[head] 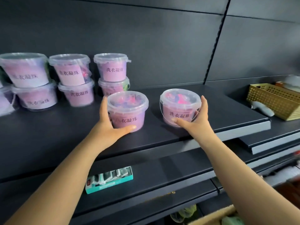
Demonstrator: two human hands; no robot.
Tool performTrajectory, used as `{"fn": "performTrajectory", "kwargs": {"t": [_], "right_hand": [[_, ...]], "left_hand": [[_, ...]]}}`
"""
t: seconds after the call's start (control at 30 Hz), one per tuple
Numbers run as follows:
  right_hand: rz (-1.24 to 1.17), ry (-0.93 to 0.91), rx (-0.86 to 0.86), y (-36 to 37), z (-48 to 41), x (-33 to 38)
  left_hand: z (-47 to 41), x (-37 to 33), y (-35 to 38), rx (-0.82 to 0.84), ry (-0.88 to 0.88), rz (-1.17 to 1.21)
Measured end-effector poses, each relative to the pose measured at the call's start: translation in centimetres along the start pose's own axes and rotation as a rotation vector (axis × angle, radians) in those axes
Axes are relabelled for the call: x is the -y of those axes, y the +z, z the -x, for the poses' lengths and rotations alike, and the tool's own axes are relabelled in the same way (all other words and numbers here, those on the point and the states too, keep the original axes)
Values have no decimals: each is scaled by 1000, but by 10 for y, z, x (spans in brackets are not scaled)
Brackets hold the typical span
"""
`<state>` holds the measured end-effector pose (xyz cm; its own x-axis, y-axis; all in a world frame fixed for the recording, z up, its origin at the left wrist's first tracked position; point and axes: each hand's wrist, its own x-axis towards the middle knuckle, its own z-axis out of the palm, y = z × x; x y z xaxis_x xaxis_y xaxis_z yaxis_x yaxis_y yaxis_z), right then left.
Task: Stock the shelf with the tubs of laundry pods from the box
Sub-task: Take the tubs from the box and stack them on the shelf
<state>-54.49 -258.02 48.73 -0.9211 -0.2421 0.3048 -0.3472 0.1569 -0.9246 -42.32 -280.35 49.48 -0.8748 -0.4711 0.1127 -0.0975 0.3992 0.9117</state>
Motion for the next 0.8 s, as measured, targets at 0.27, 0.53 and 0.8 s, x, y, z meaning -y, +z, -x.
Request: {"fn": "performTrajectory", "kwargs": {"t": [0.27,0.53,0.8], "right_hand": [[29,19,48,-11,-62,-19],[3,59,125,-15,-146,-42],[61,71,180,8,-214,-59]], "left_hand": [[-59,-24,37,-37,70,-365],[-132,-32,75,-131,3,-322],[-179,-31,93,-211,-57,-360]]}}
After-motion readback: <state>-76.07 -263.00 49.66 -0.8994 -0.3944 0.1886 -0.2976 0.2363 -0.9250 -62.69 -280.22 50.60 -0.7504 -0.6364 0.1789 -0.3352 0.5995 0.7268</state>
